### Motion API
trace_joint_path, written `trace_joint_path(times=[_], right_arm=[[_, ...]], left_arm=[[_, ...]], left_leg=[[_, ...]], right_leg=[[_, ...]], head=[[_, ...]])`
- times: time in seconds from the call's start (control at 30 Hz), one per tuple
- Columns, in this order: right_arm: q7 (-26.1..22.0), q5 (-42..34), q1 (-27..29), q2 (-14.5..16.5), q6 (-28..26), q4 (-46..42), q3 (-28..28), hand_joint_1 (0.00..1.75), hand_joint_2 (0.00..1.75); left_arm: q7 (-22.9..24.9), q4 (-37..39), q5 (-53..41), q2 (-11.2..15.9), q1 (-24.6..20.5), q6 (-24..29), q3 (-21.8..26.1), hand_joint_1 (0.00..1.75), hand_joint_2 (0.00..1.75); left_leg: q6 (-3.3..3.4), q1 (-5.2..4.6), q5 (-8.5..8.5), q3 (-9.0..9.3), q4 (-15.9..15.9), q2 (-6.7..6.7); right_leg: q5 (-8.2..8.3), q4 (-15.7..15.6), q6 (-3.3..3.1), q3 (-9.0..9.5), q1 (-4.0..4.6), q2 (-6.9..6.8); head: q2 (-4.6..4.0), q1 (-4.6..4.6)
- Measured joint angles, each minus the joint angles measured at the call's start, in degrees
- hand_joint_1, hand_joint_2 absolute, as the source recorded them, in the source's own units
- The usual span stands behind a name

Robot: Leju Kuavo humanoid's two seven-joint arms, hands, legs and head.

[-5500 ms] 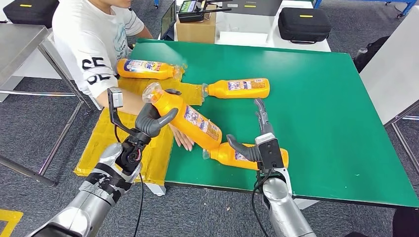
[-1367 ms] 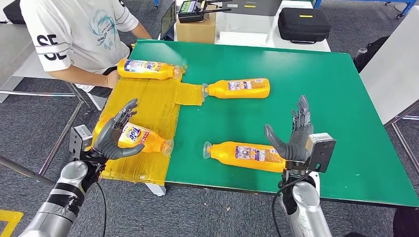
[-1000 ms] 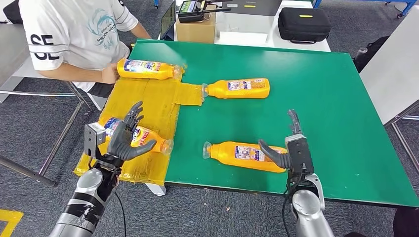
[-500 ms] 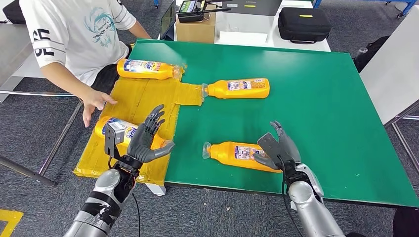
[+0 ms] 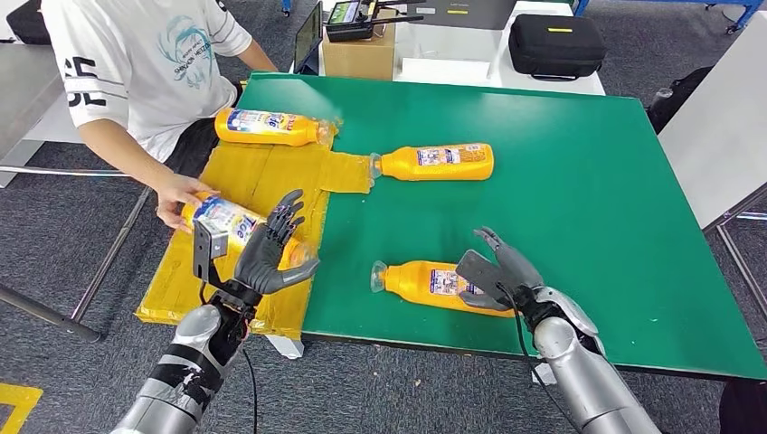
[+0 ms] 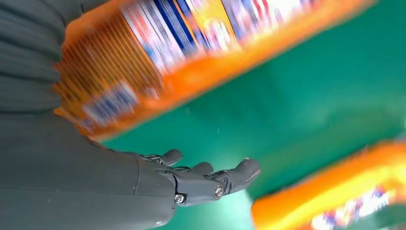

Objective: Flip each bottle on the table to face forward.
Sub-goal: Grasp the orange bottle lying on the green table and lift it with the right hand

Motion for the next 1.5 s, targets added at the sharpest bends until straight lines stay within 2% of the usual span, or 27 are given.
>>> trace_joint_path(times=[0.23,0.3,0.33,0.37,0.43,0.47,0.8,1.0,1.3,1.4,1.5], right_arm=[[1.12,-2.42,-0.81,-5.94,5.31,-1.32,4.65,0.0,1.75],[1.53,-3.39,-0.93,-7.41,6.56,-1.53,5.62,0.18,1.75],[1.79,-3.81,-0.98,-8.16,7.04,-1.57,6.08,0.54,1.75],[2.03,-4.04,-1.01,-8.93,7.47,-1.57,6.54,0.98,1.75],[2.27,-4.38,-1.07,-10.33,8.22,-1.58,7.41,1.67,1.75],[2.29,-4.58,-1.15,-10.94,8.63,-1.59,7.8,1.75,1.75],[0.84,-7.62,-3.96,-15.5,13.43,-1.56,11.36,1.75,1.75],[-0.33,-11.43,-5.9,-17.79,14.41,-1.23,13.61,1.75,1.75],[-0.72,-12.07,-6.87,-19.09,14.43,-0.99,15.37,1.75,1.75],[-0.9,-12.9,-6.66,-18.98,12.41,-0.99,15.47,1.75,1.75],[-0.95,-13.13,-4.73,-17.47,4.95,-1.64,14.2,1.75,1.75]], left_arm=[[-0.69,2.43,0.4,0.49,-1.02,-1.4,0.37,0.0,1.75],[-0.79,3.02,0.45,0.58,-1.37,-1.63,0.42,0.0,1.75],[-0.85,3.33,0.47,0.62,-1.52,-1.77,0.46,0.0,1.75],[-0.92,3.61,0.49,0.66,-1.63,-1.91,0.54,0.0,1.75],[-1.03,4.14,0.51,0.71,-1.86,-2.14,0.75,0.0,1.75],[-1.08,4.39,0.51,0.72,-2.01,-2.21,0.84,0.0,1.75],[-1.62,6.76,0.62,0.74,-3.64,-2.92,0.92,0.0,1.75],[-1.87,8.2,1.2,0.75,-4.38,-3.34,0.92,0.0,1.75],[-1.88,8.93,1.57,0.76,-4.55,-3.4,0.92,0.0,1.75],[-1.91,9.08,1.79,0.79,-4.55,-3.12,0.94,0.0,1.75],[-1.62,8.82,2.38,0.93,-4.12,-1.3,1.36,0.0,1.75]], left_leg=[[0.01,-0.02,0.0,0.01,0.01,-0.02],[0.01,-0.04,0.0,0.0,0.01,-0.04],[0.01,-0.04,0.0,0.0,0.01,-0.06],[0.01,-0.05,0.0,0.0,0.01,-0.07],[0.01,-0.05,0.0,-0.01,0.01,-0.06],[0.01,-0.05,0.0,0.0,0.01,-0.05],[0.01,-0.06,0.0,-0.01,0.01,-0.05],[0.01,-0.06,0.0,-0.02,0.02,-0.07],[0.01,-0.06,0.0,-0.02,0.02,-0.06],[0.01,-0.06,0.0,-0.02,0.02,-0.06],[0.0,-0.03,-0.01,-0.02,0.01,-0.06]], right_leg=[[0.0,-0.01,0.0,0.04,-0.02,-0.02],[0.0,-0.01,0.0,0.04,-0.02,-0.03],[0.0,-0.01,0.0,0.04,-0.03,-0.04],[0.0,-0.01,0.01,0.04,-0.03,-0.05],[0.0,-0.01,0.01,0.04,-0.03,-0.05],[0.0,-0.01,0.01,0.04,-0.03,-0.05],[0.0,0.0,0.01,0.03,-0.03,-0.05],[0.0,0.0,0.01,0.03,-0.04,-0.06],[0.0,0.0,0.01,0.02,-0.03,-0.06],[0.0,0.01,0.01,0.03,-0.03,-0.06],[0.0,0.02,0.01,0.05,0.0,-0.06]], head=[[-0.01,0.0],[0.0,0.0],[0.01,0.0],[0.0,0.0],[0.0,-0.01],[-0.01,-0.01],[0.0,0.0],[0.01,-0.01],[0.01,-0.01],[0.01,-0.01],[0.0,0.01]])
